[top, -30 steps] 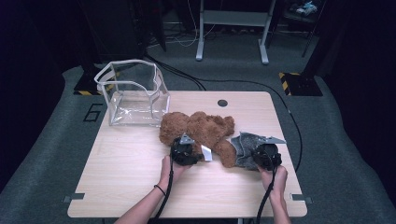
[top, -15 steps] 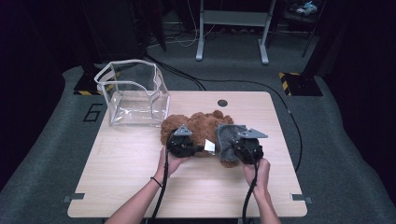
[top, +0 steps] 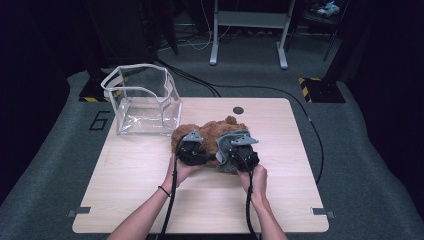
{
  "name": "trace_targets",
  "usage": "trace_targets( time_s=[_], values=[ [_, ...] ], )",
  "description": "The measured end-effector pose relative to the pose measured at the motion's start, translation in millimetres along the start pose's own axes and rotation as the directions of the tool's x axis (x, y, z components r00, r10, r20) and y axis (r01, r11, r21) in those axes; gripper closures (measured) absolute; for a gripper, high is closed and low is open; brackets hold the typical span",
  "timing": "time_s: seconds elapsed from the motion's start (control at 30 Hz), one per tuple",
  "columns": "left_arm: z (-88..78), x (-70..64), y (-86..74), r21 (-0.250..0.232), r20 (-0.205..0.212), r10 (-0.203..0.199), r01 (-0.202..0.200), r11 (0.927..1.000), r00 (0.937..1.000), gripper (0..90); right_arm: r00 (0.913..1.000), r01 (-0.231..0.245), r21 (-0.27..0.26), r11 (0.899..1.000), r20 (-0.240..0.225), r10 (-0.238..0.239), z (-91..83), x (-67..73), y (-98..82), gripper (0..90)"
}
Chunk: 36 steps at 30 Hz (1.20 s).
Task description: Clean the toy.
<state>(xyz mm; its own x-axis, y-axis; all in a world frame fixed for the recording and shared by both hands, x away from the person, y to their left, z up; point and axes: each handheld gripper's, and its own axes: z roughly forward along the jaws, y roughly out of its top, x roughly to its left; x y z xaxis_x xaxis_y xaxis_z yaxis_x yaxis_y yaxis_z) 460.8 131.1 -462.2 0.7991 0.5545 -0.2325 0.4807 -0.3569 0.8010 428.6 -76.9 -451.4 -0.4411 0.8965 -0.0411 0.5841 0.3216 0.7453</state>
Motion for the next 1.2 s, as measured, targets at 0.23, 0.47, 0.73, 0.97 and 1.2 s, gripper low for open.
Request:
trace_targets(
  time_s=[0.23, 0.47, 0.73, 0.97, 1.2],
  values=[
    [-3.6, 1.0, 4.3, -0.008, -0.011, -0.003, 0.003, 1.0, 0.9999, 72.0, 0.9996, -0.013, 0.032, 0.999, 0.025, 0.012, -1.2, -10.0, -17.6, 82.3],
    [-5.9, 0.7, 9.6, -0.011, -0.02, 0.001, -0.001, 0.9999, 0.9998, 72.0, 0.9963, -0.041, 0.06, 0.997, 0.078, 0.036, -11.2, -32.7, -40.4, 82.2],
    [-11.6, 4.4, 16.0, -0.016, -0.07, 0.022, -0.023, 0.9996, 0.9973, 72.1, 0.9758, -0.145, 0.027, 0.989, 0.17, 0.138, -28.7, -77.6, -72.1, 81.9],
    [-19.1, 3.3, 27.5, -0.019, -0.099, 0.065, -0.067, 0.9975, 0.9929, 72.4, 0.9516, -0.211, 0.004, 0.978, 0.23, 0.204, -42.9, -110.9, -87.8, 81.4],
    [-25.1, 0.5, 41.6, -0.027, -0.106, 0.104, -0.107, 0.9939, 0.9889, 73.1, 0.9436, -0.23, 0.018, 0.973, 0.249, 0.218, -45.0, -124.4, -97.2, 81.3]
  ],
)
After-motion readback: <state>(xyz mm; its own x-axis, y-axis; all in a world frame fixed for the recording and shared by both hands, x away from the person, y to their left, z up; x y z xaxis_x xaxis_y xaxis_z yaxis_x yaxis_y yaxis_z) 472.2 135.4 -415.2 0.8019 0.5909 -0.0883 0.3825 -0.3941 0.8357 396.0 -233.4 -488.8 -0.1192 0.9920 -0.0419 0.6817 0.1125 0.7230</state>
